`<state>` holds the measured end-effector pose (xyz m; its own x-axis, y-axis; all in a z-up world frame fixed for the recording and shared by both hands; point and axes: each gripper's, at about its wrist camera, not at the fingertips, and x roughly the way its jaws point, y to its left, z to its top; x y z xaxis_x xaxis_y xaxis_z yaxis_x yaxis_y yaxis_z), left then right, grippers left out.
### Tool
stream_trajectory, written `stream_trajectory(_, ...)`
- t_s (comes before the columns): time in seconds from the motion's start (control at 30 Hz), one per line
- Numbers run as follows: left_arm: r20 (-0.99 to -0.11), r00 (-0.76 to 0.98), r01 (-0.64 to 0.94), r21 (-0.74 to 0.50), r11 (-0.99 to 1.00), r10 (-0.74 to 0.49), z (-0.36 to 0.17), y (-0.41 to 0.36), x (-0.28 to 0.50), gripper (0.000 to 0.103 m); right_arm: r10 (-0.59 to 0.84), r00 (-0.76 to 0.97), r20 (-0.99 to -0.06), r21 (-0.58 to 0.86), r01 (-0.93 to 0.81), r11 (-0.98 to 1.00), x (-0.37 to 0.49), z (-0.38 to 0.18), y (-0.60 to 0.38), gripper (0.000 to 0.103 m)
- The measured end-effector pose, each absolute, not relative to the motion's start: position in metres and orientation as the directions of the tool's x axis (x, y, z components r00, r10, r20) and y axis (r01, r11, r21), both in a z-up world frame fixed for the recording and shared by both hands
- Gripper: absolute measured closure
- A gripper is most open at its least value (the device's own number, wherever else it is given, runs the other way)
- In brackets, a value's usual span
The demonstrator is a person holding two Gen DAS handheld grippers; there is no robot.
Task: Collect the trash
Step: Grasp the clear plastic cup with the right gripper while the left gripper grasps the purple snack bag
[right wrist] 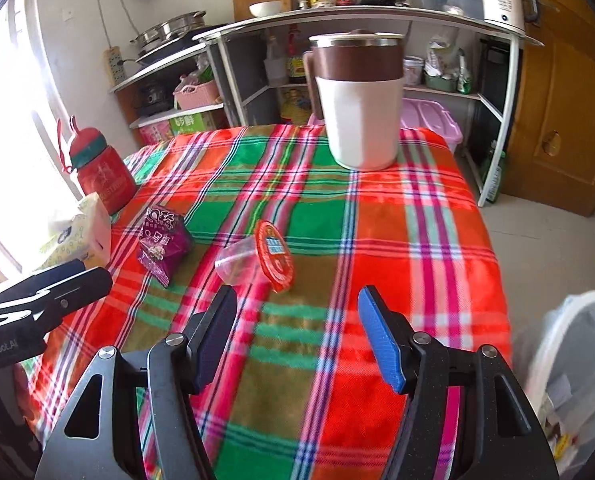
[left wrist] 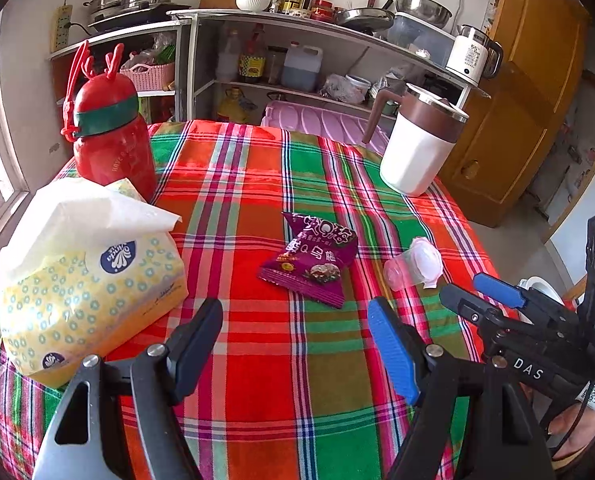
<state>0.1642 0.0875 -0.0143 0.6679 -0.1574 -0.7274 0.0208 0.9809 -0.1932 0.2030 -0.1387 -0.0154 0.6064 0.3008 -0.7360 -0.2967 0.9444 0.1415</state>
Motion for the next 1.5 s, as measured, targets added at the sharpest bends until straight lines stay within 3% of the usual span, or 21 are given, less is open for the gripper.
stream_trajectory(0.23,-0.718,0.679,-0.006,-0.211,0.977,-0.151,-0.012,0.102,0.171,0.026,0.325,0.597,-0.733,0.136,-0.340,0.931,0.217,-0.019,-0.118,0.037)
stream_trajectory(0.6,-0.722,0.673,-0.021,-0.232,0.973,-0.157,-0.014,0.109,0.180,0.026,0.324,0.553,-0.768,0.226,-0.240,0.944,0.249,-0.032,-0.114,0.034)
stream_trajectory(0.9,-0.738,0.655,-0.019,-0.235,0.972,-0.165,-0.018,0.102,0.192,0.026,0.283,0.556,-0.782,0.178,-0.236,0.955,0.245,-0.034,-0.117,0.035)
stream_trajectory(1.17,-0.751,0.637,-0.009,-0.235,0.972,-0.175,-0.025,0.093,0.202,0.026,0.283,0.565,-0.775,0.185,-0.225,0.957,0.244,-0.034,-0.126,0.071)
stream_trajectory(1.23,-0.750,0.639,-0.001,-0.222,0.975,-0.170,-0.025,0.090,0.205,0.026,0.293,0.564,-0.772,0.189,-0.238,0.953,0.243,-0.033,-0.127,0.075)
stream_trajectory(1.5,-0.771,0.615,0.033,-0.184,0.982,-0.165,-0.032,0.075,0.220,0.026,0.324,0.592,-0.738,0.203,-0.263,0.943,0.232,-0.028,-0.133,0.075)
